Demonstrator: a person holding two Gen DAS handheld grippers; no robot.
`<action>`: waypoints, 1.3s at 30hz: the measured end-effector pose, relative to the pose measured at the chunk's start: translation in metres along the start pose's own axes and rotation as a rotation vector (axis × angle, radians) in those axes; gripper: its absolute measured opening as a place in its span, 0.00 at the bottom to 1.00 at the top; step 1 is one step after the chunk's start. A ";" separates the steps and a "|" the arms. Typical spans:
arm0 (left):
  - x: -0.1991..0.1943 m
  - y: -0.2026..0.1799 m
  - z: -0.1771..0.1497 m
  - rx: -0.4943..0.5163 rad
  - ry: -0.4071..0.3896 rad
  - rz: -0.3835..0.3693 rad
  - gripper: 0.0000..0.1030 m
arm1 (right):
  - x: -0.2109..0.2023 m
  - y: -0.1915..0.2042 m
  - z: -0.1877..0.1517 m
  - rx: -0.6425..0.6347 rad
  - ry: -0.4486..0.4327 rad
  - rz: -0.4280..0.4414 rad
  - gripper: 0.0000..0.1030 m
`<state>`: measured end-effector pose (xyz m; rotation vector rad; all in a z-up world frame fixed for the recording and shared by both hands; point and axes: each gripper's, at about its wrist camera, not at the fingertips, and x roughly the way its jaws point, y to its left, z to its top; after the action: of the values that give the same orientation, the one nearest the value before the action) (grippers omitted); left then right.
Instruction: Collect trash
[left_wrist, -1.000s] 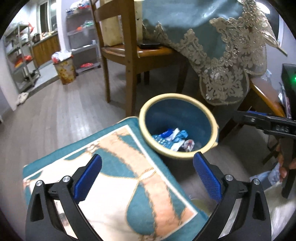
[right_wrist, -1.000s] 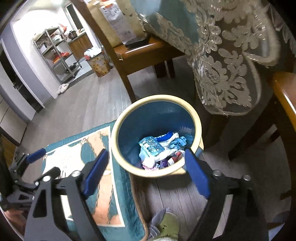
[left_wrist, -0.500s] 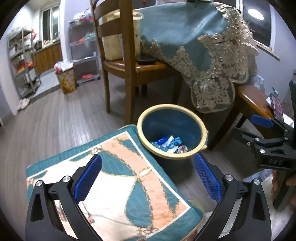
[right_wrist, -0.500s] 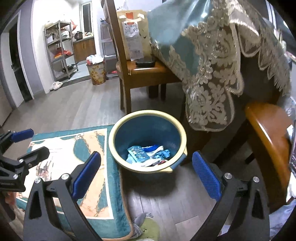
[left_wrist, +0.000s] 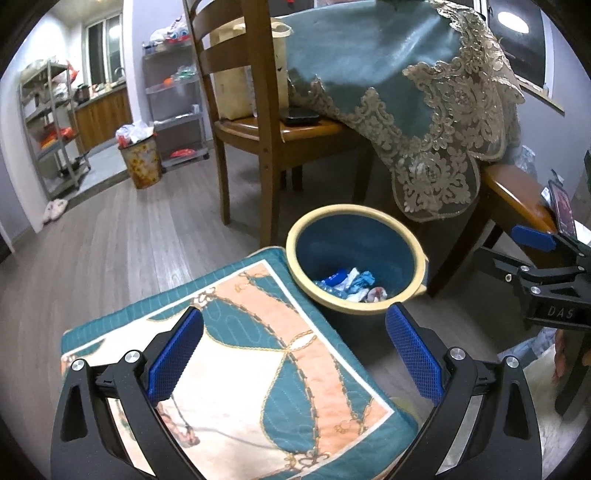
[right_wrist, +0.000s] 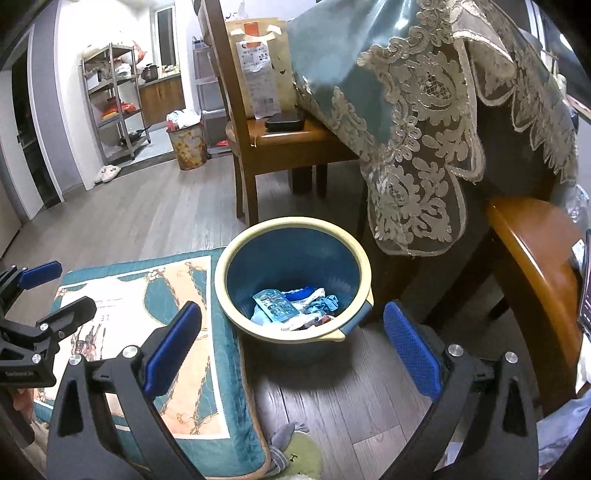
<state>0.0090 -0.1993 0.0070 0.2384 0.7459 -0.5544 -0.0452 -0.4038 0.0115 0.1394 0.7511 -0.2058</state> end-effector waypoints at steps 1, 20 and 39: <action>0.000 0.000 0.000 0.000 0.000 -0.001 0.95 | 0.000 0.000 0.000 0.000 0.000 -0.001 0.94; 0.002 -0.010 -0.001 0.039 -0.008 0.001 0.95 | 0.002 0.002 0.000 -0.011 0.007 0.000 0.94; 0.002 -0.011 0.000 0.030 0.001 -0.016 0.95 | 0.003 0.001 -0.001 -0.010 0.009 0.001 0.94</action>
<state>0.0043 -0.2093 0.0056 0.2607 0.7418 -0.5811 -0.0437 -0.4032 0.0092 0.1314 0.7612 -0.2006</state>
